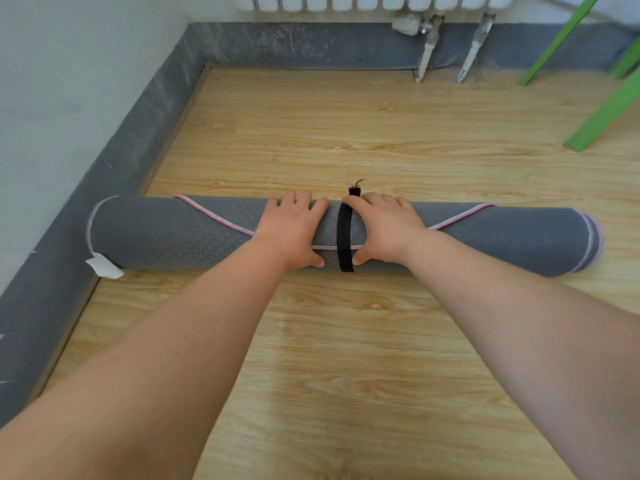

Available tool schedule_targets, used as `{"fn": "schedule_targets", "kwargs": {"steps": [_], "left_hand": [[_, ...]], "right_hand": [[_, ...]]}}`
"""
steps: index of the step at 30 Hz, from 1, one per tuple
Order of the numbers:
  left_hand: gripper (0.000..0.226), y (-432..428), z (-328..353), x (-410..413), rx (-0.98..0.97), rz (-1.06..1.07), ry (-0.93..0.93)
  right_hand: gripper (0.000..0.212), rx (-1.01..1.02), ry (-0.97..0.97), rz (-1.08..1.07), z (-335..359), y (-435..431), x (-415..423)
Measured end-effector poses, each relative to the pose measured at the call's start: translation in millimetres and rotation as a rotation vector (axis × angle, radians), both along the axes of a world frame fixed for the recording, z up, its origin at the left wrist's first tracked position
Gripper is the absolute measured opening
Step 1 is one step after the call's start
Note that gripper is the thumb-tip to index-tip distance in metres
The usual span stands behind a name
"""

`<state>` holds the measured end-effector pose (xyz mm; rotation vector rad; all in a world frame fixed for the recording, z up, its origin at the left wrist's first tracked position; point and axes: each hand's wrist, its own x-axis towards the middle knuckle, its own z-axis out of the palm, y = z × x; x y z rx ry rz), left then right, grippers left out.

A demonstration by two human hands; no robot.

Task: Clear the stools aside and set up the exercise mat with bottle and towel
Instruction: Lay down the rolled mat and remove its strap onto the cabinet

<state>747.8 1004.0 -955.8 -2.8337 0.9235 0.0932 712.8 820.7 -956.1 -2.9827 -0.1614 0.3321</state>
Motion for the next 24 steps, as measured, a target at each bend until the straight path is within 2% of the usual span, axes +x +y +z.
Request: {"fn": "schedule_targets", "kwargs": {"steps": [3, 5, 8, 10, 11, 13, 17, 21, 24], "left_hand": [[0.1, -1.5, 5.6, 6.4, -0.102, 0.074, 0.108], [0.096, -3.8, 11.5, 13.0, -0.134, 0.134, 0.198], [0.076, -5.0, 17.8, 20.9, -0.209, 0.265, 0.324], [0.056, -8.4, 17.7, 21.9, -0.374, 0.356, 0.375], [0.047, -11.2, 16.5, 20.6, -0.452, 0.382, 0.397], [0.035, -16.5, 14.1, 15.6, -0.521, 0.412, 0.444], [0.033, -15.5, 13.9, 14.7, -0.562, 0.454, 0.566], [0.054, -16.6, 16.0, 17.3, -0.475, 0.405, 0.609], [0.054, -20.4, 17.6, 17.9, -0.456, 0.414, 0.608]], "right_hand": [[0.107, 0.071, 0.067, -0.047, 7.3, -2.0, 4.3], [0.098, 0.155, 0.154, -0.104, 18.0, -5.0, 11.8], [0.07, 0.439, 0.298, -0.229, 29.1, -14.0, 21.9], [0.044, 0.63, 0.256, -0.369, 28.2, -19.8, 26.2], [0.035, 0.658, 0.198, -0.43, 26.0, -21.2, 26.9], [0.028, 0.641, 0.129, -0.467, 19.2, -19.2, 25.3], [0.02, 0.635, 0.131, -0.404, 10.8, -8.5, 19.2], [0.01, 0.673, 0.145, -0.383, 15.3, -10.5, 20.4], [0.011, 0.641, 0.113, -0.368, 15.9, -5.3, 24.0]]}}
